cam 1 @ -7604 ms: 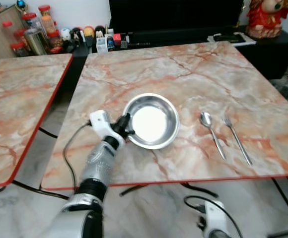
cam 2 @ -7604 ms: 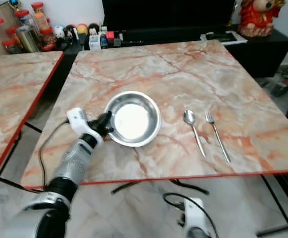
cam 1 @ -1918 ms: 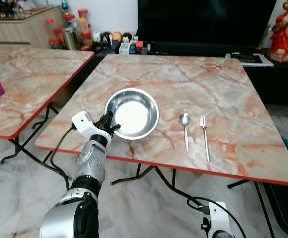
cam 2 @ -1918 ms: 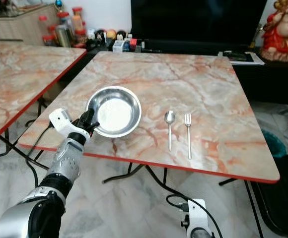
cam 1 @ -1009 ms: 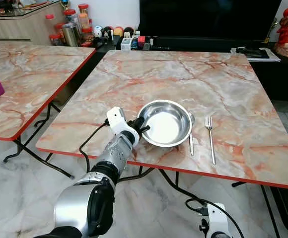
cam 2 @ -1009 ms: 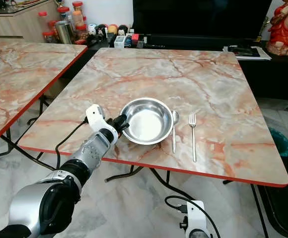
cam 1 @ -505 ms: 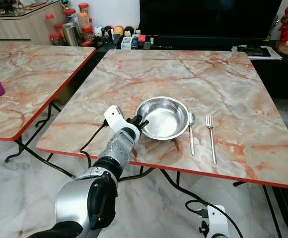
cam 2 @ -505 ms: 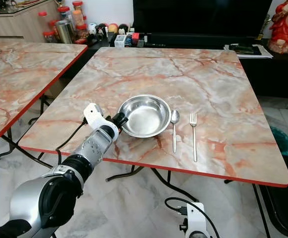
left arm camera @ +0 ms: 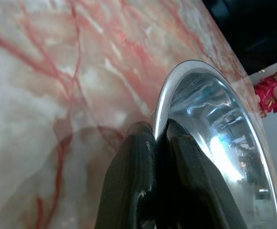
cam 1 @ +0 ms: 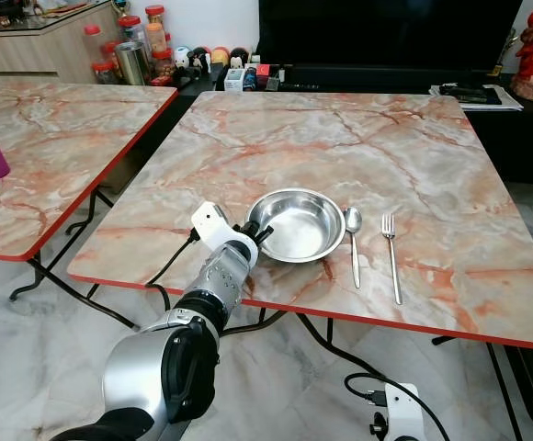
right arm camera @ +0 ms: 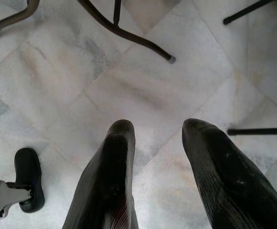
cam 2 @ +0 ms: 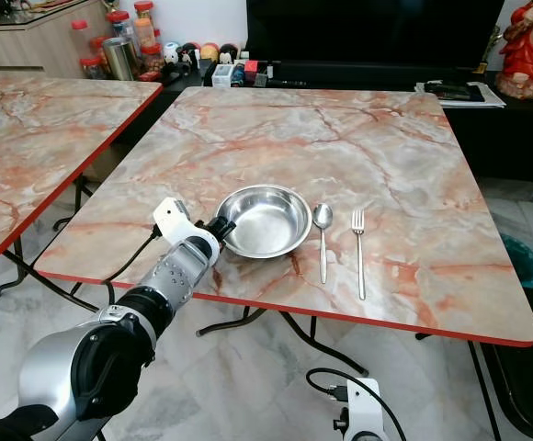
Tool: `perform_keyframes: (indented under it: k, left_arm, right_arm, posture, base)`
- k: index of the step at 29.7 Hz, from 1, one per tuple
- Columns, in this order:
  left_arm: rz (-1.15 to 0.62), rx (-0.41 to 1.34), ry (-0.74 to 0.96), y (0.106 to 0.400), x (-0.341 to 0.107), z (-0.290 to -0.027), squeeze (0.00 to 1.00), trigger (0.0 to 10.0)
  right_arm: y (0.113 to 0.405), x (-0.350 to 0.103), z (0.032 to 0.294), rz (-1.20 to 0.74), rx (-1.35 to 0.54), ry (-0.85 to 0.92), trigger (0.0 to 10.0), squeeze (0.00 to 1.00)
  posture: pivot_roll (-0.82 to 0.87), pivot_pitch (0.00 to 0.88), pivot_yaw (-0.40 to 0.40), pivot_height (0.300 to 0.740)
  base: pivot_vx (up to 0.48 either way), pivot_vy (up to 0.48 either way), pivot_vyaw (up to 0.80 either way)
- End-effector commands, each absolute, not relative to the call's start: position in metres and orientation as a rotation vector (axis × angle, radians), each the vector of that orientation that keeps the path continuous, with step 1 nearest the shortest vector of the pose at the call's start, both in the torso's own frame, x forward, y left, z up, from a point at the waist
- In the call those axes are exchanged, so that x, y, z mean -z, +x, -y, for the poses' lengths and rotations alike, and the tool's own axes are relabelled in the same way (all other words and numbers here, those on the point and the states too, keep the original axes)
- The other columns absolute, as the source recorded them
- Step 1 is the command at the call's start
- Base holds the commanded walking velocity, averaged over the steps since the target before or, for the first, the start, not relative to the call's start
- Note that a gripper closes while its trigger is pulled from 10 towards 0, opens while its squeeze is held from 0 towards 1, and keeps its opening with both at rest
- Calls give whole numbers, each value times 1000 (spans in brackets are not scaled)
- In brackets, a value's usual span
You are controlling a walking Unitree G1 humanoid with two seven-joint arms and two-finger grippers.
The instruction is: Setting the table
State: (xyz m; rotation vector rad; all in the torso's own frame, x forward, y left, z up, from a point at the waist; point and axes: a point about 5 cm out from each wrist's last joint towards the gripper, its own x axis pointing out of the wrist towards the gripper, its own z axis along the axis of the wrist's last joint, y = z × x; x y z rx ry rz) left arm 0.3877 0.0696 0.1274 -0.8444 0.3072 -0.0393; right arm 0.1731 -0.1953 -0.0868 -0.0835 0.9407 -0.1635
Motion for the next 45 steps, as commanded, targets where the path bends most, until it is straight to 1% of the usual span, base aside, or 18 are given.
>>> perform_keyframes:
  k: [1,3,5,6,8,9,10,11,13,16,20,25,28,35,41,45]
  left_arm:
    - [-272,62,-801,391,-137,-65,0,10000]
    - [-266,65,-793,391,-137,-65,0,10000]
    - [-190,112,-719,392,-145,-66,0,10000]
    - [-134,138,-630,393,-148,-68,0,10000]
    - [-77,161,-531,392,-151,-71,0,10000]
    - [-33,157,-496,391,-151,-77,0,10000]
    - [-33,157,-496,391,-151,-77,0,10000]
    - [-4,129,-459,389,-148,-86,0,10000]
    - [7,110,-435,389,-146,-92,0,10000]
    - [36,98,-419,389,-148,-99,0,10000]
    - [97,92,-443,390,-156,-104,0,10000]
    - [126,104,-447,391,-162,-102,0,10000]
    - [131,106,-449,392,-164,-102,0,10000]
    - [139,117,-451,392,-166,-101,0,10000]
    - [142,120,-454,393,-167,-102,0,10000]
    - [149,127,-453,394,-169,-103,0,10000]
  right_arm:
    - [171,88,194,-938,171,-74,10000,0]
    - [171,88,194,-939,172,-74,10000,0]
    - [170,88,194,-939,171,-74,10000,0]
    - [170,88,194,-938,171,-74,10000,0]
    - [171,88,195,-937,170,-74,10000,0]
    - [172,87,195,-935,170,-75,10000,0]
    - [172,87,195,-935,170,-75,10000,0]
    - [173,87,195,-934,167,-74,10000,0]
    - [174,86,195,-935,163,-75,10000,0]
    - [177,85,194,-931,151,-79,10000,0]
    - [181,83,194,-919,143,-90,10000,0]
    - [182,83,195,-914,152,-85,10000,0]
    - [182,83,195,-924,152,-84,10000,0]
    - [184,82,194,-923,151,-79,10000,0]
    - [184,82,193,-924,151,-88,10000,0]
    - [184,82,193,-927,148,-95,10000,0]
  posture:
    - [-17,0,60,740]
    - [-17,0,59,740]
    - [-20,0,56,740]
    - [-20,0,56,740]
    - [-14,0,55,740]
    - [-9,0,51,740]
    - [-9,0,51,740]
    - [-1,0,43,740]
    - [-1,0,43,740]
    - [8,0,34,740]
    - [3,0,33,740]
    - [4,0,31,740]
    - [4,0,32,740]
    - [6,0,32,736]
    - [7,0,35,736]
    - [8,0,34,736]
  base:
    - [0,0,0]
    - [0,0,0]
    - [0,0,0]
    - [0,0,0]
    - [0,0,0]
    - [0,0,0]
    - [0,0,0]
    - [0,0,0]
    - [0,0,0]
    - [0,0,0]
    - [0,0,0]
    - [0,0,0]
    - [0,0,0]
    - [0,0,-464]
    - [0,0,0]
    - [252,0,0]
